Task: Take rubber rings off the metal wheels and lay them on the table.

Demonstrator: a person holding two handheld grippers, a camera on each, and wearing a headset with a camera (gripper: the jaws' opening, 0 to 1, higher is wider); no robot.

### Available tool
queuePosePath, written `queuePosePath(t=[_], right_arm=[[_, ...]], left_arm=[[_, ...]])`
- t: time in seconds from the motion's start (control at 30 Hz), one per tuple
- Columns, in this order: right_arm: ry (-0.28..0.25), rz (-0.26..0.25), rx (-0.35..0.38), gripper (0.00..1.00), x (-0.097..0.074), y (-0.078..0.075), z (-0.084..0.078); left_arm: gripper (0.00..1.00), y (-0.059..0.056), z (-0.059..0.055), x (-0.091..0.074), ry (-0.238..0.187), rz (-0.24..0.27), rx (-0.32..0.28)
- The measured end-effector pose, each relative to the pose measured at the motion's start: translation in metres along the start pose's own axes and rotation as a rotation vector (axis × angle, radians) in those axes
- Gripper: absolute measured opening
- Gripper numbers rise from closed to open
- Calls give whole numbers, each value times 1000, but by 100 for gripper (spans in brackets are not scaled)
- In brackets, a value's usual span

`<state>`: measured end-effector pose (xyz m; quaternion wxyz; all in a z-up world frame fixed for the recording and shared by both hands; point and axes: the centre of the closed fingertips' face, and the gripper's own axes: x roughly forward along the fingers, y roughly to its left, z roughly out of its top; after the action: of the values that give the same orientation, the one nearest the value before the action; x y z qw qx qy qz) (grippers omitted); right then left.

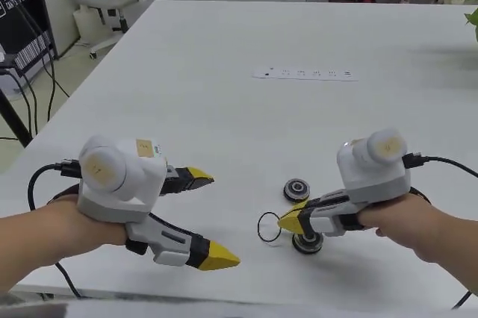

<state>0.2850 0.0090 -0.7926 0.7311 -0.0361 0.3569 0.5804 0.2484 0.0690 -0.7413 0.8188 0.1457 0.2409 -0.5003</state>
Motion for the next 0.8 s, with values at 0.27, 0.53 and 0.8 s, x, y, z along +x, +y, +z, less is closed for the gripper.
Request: queuePosePath(t=[0.27,0.53,0.8], right_arm=[[-21,-19,-4,13,-5,-5,4],[-37,-18,4,16,-14,-5,7],[-52,-36,10,18,-30,-12,6]], left_arm=[[82,0,-1,0,8,-1,-1],[82,-1,3,4,11,-10,4],[81,-1,8,11,13,-23,11]])
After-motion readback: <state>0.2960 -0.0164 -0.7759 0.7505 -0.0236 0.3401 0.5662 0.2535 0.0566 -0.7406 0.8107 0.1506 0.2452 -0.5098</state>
